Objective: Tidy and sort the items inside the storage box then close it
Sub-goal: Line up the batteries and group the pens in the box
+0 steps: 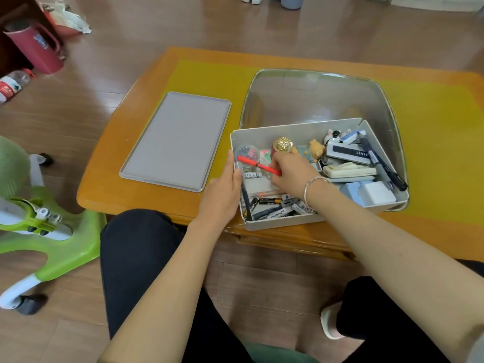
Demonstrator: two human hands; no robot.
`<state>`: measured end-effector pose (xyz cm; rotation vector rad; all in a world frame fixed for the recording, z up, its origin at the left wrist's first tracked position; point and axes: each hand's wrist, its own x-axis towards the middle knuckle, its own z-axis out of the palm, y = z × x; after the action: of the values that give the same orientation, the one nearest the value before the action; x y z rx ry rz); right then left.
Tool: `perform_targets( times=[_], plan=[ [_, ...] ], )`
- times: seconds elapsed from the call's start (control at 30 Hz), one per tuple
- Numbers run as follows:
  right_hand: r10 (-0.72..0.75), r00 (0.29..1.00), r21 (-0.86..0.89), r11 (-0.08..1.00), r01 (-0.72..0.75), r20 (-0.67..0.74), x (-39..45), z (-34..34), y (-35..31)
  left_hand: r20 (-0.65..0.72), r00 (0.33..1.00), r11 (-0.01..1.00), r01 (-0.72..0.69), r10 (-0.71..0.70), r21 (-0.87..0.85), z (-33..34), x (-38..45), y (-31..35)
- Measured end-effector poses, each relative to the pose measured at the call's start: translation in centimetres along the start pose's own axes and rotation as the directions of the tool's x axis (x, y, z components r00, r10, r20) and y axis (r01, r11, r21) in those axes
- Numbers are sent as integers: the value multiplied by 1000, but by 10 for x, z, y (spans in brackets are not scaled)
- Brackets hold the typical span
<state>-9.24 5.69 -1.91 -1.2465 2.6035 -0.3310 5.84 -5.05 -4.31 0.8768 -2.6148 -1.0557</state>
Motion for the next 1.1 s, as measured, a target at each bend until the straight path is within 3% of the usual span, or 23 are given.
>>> perform_targets(
  times=[0.17, 0.33, 0.47, 0.7, 0.83, 0.97, 1.1],
  plan=[
    [10, 999, 176, 984, -16, 35, -10, 3, -24, -25, 1000, 999, -8, 9, 31, 2, 0, -1],
    [64, 962, 118, 988, -98, 267, -9, 18, -38, -13, 1000, 999, -7, 7, 32, 2, 0, -2],
    [114, 928, 75, 986, -150, 354, -7, 26, -43, -9, 1000, 1000, 12, -11, 24, 1, 0, -2],
    [113, 937, 141, 976, -168, 330, -16, 12, -34, -97, 993, 992, 79, -69, 96, 4, -3, 1],
    [117, 961, 191, 967, -167, 250, -34, -13, -11, -133, 986, 991, 111, -101, 76, 8, -2, 4],
    [210, 978, 285, 938, -199, -6, -52, -46, 26, -137, 987, 990, 103, -90, 94, 9, -2, 5],
    [365, 876, 166, 930, -328, -314, -63, -76, 81, -157, 982, 994, 109, -105, 15, 11, 5, 14]
  ],
)
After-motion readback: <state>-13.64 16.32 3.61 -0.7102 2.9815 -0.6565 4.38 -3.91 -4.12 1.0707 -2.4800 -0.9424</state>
